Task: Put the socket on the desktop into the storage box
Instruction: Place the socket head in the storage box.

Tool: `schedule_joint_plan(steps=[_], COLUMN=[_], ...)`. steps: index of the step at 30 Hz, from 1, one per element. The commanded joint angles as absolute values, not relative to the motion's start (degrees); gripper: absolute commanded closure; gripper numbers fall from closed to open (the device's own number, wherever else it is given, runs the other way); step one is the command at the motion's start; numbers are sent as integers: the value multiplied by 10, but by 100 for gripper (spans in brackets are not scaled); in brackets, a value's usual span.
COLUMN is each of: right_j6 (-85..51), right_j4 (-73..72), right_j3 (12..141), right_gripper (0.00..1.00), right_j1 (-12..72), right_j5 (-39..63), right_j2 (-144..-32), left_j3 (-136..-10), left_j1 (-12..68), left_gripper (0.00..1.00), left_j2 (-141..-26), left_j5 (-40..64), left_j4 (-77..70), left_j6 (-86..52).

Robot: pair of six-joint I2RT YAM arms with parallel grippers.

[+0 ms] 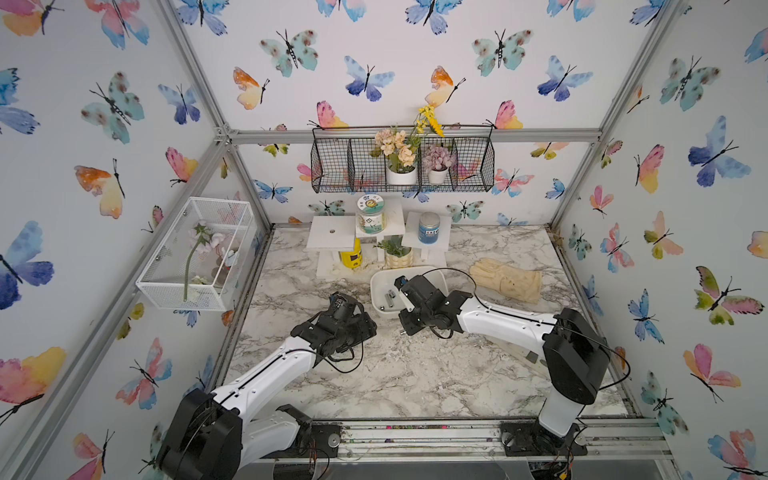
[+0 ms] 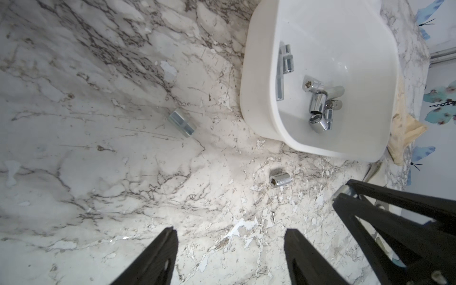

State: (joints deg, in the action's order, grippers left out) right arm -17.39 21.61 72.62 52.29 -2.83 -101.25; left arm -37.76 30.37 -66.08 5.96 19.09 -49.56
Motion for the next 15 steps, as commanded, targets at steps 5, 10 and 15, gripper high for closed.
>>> schedule_joint_plan(steps=[5, 10, 15], right_j6=[-167, -170, -178], right_j4=[248, 249, 245], right_j3=[808, 844, 866], right_gripper=[78, 78, 78], right_j1=[474, 446, 419], right_j5=[-60, -63, -71], right_j2=[-1056, -1102, -1145], left_j3=[-400, -402, -398], left_j1=[302, 303, 303], left_gripper=[27, 27, 27], left_j2=[-672, -675, -672], left_j5=[81, 84, 84], left_j4=[179, 177, 177], left_j6=[-492, -492, -492])
